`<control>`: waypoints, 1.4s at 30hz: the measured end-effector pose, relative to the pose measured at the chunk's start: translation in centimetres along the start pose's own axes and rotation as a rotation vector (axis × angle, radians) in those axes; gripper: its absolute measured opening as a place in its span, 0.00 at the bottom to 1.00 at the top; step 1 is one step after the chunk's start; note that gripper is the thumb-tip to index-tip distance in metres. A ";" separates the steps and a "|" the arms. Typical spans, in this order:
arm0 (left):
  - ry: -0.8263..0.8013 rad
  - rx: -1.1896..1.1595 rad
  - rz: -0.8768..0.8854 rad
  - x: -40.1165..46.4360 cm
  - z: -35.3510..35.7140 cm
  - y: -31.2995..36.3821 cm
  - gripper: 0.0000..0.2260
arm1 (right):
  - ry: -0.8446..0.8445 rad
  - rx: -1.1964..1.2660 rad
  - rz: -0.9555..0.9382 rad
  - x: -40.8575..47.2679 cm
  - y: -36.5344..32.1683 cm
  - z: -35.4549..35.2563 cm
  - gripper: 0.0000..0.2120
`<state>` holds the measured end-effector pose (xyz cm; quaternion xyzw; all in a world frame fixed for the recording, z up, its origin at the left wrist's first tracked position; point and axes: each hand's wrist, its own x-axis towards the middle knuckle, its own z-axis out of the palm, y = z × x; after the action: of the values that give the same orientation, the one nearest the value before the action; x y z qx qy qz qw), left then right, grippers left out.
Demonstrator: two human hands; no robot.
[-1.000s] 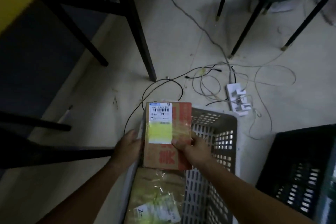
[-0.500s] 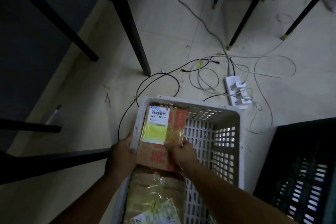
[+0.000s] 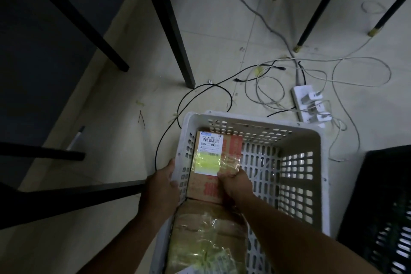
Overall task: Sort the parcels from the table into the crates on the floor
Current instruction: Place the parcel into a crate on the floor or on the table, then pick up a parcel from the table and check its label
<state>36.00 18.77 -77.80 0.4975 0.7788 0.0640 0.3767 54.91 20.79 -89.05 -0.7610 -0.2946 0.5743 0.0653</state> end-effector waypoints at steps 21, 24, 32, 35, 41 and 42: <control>-0.223 0.349 0.168 -21.9 -17.5 20.4 0.18 | -0.209 -0.838 -0.583 -32.6 -14.2 -19.9 0.25; -0.208 0.363 0.170 -27.6 -21.9 24.6 0.18 | -0.144 -0.956 -0.642 -40.2 -17.2 -23.1 0.23; -0.117 0.359 0.191 -44.1 -34.7 30.3 0.12 | -0.130 -1.292 -0.815 -61.6 -23.7 -28.9 0.30; -0.046 0.350 0.158 -49.4 -38.4 29.4 0.13 | -0.114 -1.352 -0.965 -68.3 -24.9 -28.7 0.29; 0.070 0.281 0.024 -57.2 -45.2 24.6 0.25 | -0.218 -1.502 -1.159 -78.3 -27.2 -23.9 0.32; 0.097 0.274 -0.009 -58.3 -46.1 23.5 0.26 | -0.243 -1.528 -1.178 -79.6 -27.5 -22.8 0.32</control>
<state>35.99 -4.86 -3.49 0.5372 0.7997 -0.0206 0.2674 52.15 7.10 -2.97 -0.2644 -0.9264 0.1782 -0.2001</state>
